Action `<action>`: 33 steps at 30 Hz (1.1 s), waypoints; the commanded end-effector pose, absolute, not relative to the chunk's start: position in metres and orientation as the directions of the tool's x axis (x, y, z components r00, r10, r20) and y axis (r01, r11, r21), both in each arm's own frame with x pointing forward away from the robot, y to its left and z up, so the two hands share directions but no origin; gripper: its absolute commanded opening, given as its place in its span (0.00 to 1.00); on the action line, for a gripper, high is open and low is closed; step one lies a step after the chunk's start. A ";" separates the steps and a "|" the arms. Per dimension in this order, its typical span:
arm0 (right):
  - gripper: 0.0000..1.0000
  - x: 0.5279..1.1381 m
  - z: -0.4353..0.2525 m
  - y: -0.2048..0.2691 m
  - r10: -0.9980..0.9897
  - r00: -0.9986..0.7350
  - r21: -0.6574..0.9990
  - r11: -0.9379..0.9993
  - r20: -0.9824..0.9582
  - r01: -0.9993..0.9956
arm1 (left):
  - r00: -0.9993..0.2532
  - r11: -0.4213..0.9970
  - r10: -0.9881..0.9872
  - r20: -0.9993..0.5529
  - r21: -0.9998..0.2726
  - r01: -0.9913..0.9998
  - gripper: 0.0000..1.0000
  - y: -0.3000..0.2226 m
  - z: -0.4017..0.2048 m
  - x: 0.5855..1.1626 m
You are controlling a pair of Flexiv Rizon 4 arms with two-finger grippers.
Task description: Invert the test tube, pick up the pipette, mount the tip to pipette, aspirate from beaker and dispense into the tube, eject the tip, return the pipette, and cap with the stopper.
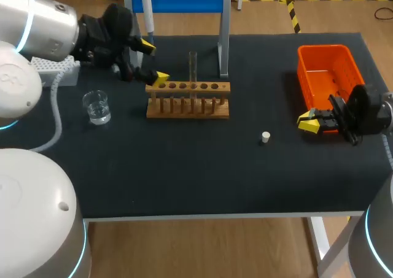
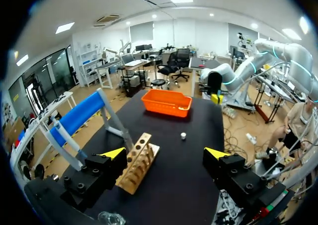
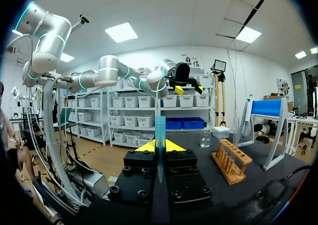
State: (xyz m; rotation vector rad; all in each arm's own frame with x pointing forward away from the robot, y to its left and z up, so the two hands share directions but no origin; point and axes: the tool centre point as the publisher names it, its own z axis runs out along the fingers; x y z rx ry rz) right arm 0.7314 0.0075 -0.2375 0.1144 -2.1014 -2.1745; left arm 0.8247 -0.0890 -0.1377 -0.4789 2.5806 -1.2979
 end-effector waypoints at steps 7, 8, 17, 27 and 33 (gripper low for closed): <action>0.00 0.730 -0.237 0.007 -0.134 -0.991 0.999 -0.030 0.025 0.030 | -0.861 0.562 -0.502 -0.089 -0.790 -0.246 1.00 -0.061 -0.146 0.869; 0.00 0.730 -0.237 0.007 -0.134 -0.991 0.999 -0.030 0.025 0.030 | -0.849 0.559 -0.521 -0.093 -0.788 -0.257 1.00 -0.059 -0.147 0.875; 0.00 0.730 -0.237 0.007 -0.134 -0.991 0.999 -0.030 0.025 0.030 | -0.727 0.499 -0.679 -0.103 -0.791 -0.354 1.00 -0.041 -0.157 0.924; 0.00 0.730 -0.237 0.007 -0.134 -0.991 0.999 -0.030 0.025 0.030 | -0.561 0.412 -0.820 -0.119 -0.802 -0.433 1.00 -0.030 -0.161 0.964; 0.00 0.730 -0.237 0.007 -0.134 -0.991 0.999 -0.030 0.025 0.030 | -0.443 0.363 -0.887 -0.134 -0.794 -0.488 1.00 -0.029 -0.169 0.981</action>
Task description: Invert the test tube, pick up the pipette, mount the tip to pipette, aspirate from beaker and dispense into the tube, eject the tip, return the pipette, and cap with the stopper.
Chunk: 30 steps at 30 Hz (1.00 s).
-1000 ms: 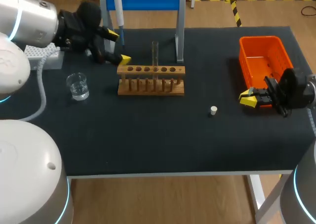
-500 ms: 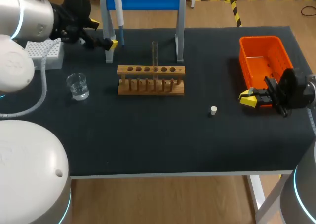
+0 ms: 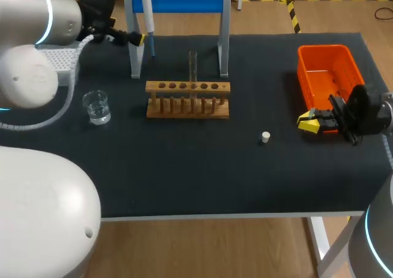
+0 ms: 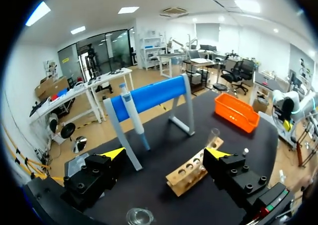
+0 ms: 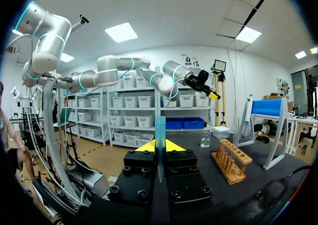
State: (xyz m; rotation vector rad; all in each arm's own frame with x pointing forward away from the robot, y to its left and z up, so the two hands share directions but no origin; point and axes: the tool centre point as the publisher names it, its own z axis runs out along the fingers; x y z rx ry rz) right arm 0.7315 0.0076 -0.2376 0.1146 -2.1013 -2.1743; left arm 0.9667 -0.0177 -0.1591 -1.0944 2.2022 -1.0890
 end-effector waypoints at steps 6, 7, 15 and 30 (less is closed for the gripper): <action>0.00 0.730 -0.237 0.007 -0.134 -0.991 0.999 -0.030 0.025 0.030 | -0.327 0.295 -0.935 -0.138 -0.816 -0.497 1.00 -0.030 -0.169 0.996; 0.00 0.730 -0.237 0.007 -0.134 -0.991 0.999 -0.030 0.025 0.030 | -0.312 0.283 -0.940 -0.136 -0.821 -0.496 1.00 -0.030 -0.169 0.997; 0.00 0.730 -0.237 0.007 -0.134 -0.991 0.999 -0.030 0.025 0.030 | -0.206 0.229 -0.968 -0.145 -0.851 -0.474 1.00 -0.034 -0.164 1.012; 0.00 0.730 -0.237 0.007 -0.134 -0.991 0.999 -0.030 0.025 0.030 | -0.092 0.161 -0.987 -0.134 -0.879 -0.448 1.00 -0.045 -0.170 1.044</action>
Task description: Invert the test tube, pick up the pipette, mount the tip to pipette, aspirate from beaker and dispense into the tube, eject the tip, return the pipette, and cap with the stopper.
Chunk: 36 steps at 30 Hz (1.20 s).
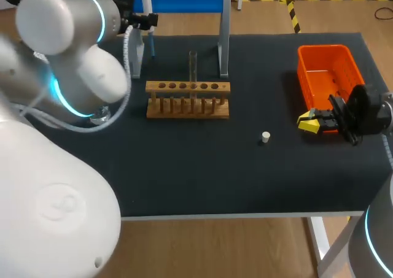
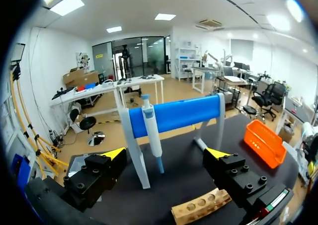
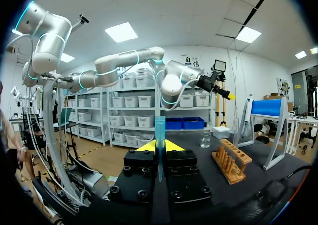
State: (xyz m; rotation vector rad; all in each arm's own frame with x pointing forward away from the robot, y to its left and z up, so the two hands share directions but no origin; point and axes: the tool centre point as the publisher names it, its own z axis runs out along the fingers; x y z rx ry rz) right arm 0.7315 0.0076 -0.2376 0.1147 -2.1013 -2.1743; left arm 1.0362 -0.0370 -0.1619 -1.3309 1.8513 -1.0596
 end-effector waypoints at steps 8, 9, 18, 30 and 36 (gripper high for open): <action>0.00 0.730 -0.237 0.007 -0.134 -0.991 0.999 -0.030 0.025 0.030 | -0.050 0.121 -0.993 -0.111 -0.896 -0.426 1.00 -0.051 -0.173 1.057; 0.00 0.730 -0.237 0.007 -0.134 -0.991 0.999 -0.030 0.025 0.030 | -0.046 0.117 -0.993 -0.108 -0.899 -0.422 1.00 -0.052 -0.173 1.058; 0.00 0.730 -0.237 0.007 -0.134 -0.991 0.999 -0.030 0.025 0.030 | -0.018 0.074 -0.997 -0.073 -0.913 -0.401 1.00 -0.055 -0.173 1.072; 0.00 0.730 -0.237 0.007 -0.134 -0.991 0.999 -0.030 0.025 0.030 | -0.022 0.021 -1.000 -0.013 -0.921 -0.390 1.00 -0.064 -0.182 1.094; 0.00 0.730 -0.237 0.007 -0.134 -0.991 0.999 -0.030 0.025 0.030 | -0.018 -0.012 -1.000 0.020 -0.923 -0.385 1.00 -0.064 -0.190 1.101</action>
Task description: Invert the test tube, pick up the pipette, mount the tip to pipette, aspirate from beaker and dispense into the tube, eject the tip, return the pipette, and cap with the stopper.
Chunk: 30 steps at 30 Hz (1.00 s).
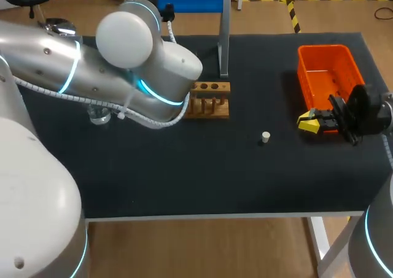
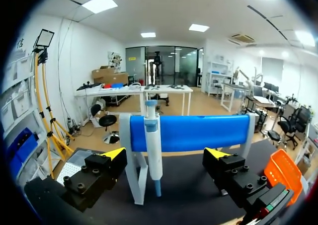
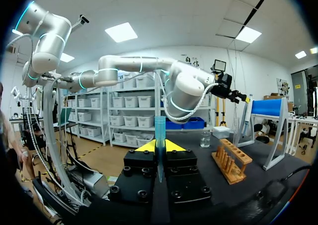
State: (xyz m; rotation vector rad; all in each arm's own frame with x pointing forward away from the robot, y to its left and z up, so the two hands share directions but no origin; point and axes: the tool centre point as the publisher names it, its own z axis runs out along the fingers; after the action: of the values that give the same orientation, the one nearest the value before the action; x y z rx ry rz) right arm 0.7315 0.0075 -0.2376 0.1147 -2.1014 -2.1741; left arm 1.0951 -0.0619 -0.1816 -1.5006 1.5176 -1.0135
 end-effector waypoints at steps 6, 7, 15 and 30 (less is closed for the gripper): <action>0.00 0.730 -0.237 0.007 -0.134 -0.991 0.999 -0.030 0.025 0.030 | -0.021 -0.030 -0.999 0.041 -0.924 -0.382 0.93 -0.062 -0.197 1.108; 0.00 0.730 -0.237 0.007 -0.134 -0.991 0.999 -0.030 0.025 0.030 | -0.020 -0.031 -0.999 0.042 -0.924 -0.382 0.91 -0.062 -0.198 1.109; 0.00 0.730 -0.237 0.007 -0.134 -0.991 0.999 -0.030 0.025 0.030 | -0.027 -0.048 -0.998 0.063 -0.925 -0.377 0.62 -0.060 -0.204 1.120; 0.00 0.730 -0.237 0.007 -0.134 -0.991 0.999 -0.030 0.025 0.030 | -0.031 -0.044 -0.998 0.060 -0.928 -0.371 0.54 -0.060 -0.209 1.139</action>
State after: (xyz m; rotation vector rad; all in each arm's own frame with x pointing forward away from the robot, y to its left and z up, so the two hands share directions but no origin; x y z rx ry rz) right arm 0.7315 0.0075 -0.2376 0.1148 -2.1015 -2.1741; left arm 1.1326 -0.0573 -0.2056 -1.5071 1.4968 -1.0794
